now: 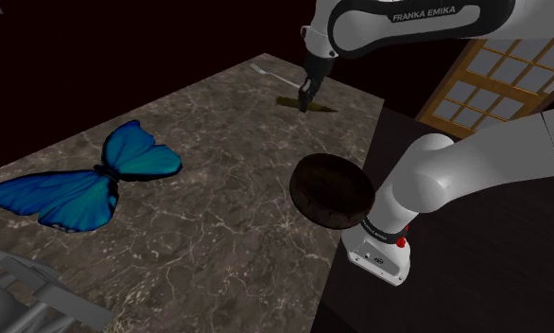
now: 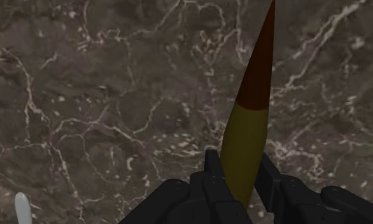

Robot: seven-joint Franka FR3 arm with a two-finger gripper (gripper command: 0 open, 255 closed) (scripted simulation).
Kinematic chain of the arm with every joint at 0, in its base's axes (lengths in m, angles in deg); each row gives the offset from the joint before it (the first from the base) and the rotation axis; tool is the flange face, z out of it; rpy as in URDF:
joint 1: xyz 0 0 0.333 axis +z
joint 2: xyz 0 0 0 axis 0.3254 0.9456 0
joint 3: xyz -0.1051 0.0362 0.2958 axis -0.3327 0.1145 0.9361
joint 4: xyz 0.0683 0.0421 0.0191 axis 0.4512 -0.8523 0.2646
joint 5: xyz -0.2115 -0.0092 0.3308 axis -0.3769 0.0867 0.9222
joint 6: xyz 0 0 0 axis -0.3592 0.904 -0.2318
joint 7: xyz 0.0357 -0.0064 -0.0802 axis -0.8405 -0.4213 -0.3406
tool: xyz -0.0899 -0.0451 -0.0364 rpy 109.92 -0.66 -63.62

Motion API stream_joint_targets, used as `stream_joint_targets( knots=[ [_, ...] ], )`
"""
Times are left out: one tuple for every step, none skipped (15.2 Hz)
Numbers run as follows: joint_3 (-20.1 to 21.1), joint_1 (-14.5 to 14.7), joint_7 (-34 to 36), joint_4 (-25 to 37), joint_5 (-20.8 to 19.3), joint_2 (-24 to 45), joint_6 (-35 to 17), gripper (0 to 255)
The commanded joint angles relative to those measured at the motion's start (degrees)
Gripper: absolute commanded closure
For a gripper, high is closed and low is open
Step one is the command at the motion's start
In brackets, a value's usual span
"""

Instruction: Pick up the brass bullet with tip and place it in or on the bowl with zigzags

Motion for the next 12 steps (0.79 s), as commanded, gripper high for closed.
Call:
stream_joint_targets(
  knots=[
    [0.04,0.04,-0.22,1.37,0.13,-0.32,1.70,255],
    [0.07,0.06,-0.32,2.04,0.20,-0.47,2.52,255],
    [0.10,0.08,-0.41,2.72,0.27,-0.61,3.33,255],
    [0.13,0.10,-0.51,3.42,0.33,-0.73,4.14,255],
    [0.16,0.12,-0.60,4.12,0.39,-0.83,4.94,255],
    [0.19,0.14,-0.69,4.83,0.45,-0.92,5.74,255],
    [0.22,0.15,-0.79,5.55,0.50,-1.00,6.53,255],
    [0.25,0.17,-0.88,6.27,0.56,-1.06,7.31,255],
    [0.28,0.18,-0.97,7.01,0.61,-1.10,8.09,255],
    [0.31,0.19,-1.06,7.76,0.66,-1.14,8.87,255],
    [0.34,0.20,-1.15,8.52,0.71,-1.15,9.64,255],
    [0.36,0.21,-1.23,9.28,0.76,-1.16,10.40,255]
  ],
)
